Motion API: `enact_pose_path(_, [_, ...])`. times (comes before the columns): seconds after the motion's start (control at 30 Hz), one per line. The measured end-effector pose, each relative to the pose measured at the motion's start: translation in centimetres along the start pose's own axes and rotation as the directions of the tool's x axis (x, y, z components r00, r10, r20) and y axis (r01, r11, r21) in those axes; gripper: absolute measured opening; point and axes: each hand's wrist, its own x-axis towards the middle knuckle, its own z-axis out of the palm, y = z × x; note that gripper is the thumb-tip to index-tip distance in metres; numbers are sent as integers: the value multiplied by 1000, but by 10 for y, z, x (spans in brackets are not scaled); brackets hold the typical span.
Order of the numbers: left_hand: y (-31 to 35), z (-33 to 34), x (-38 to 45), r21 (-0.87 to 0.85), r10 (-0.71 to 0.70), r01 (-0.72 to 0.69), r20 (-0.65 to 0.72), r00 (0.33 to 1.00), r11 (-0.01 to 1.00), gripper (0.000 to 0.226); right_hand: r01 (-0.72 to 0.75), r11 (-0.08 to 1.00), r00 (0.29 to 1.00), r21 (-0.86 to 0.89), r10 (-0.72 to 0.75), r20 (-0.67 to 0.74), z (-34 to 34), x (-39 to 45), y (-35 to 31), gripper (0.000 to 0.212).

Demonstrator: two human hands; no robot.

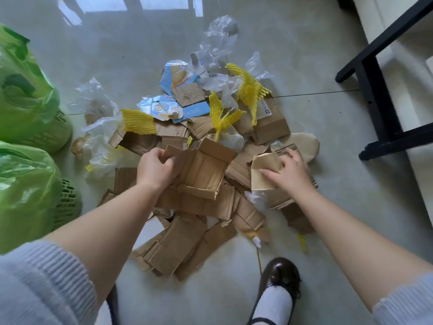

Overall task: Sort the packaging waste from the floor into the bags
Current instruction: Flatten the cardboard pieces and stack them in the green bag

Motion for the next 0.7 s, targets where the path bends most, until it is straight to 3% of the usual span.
enact_pose_path(0.07, [0,5,4,29,-19,18,24,1000,999,12,-159,987,987,-14,159,31,-2,6,17,67])
enact_pose_path(0.13, [1,8,5,36,-26,25,21,999,999,15,-228,973,971,25,225,76,-1,11,27,73])
enact_pose_path(0.33, [0,8,2,-7,-6,6,-22,1000,1000,14,-218,972,964,91,199,178,-6,21,33,66])
enact_pose_path(0.4, [-2,6,1,-28,2,-3,-18,1000,1000,12,-185,962,967,201,141,211,-15,26,36,61])
enact_pose_path(0.5, [-5,2,1,-60,-3,2,-26,1000,998,10,-198,907,980,371,176,93,-34,38,43,53])
enact_pose_path(0.57, [-6,0,1,-74,-19,16,-42,999,997,10,-224,913,975,342,216,61,-42,48,52,53])
enact_pose_path(0.7, [-3,-2,1,-74,-30,23,-85,996,997,17,-276,937,946,214,226,232,-34,53,63,43])
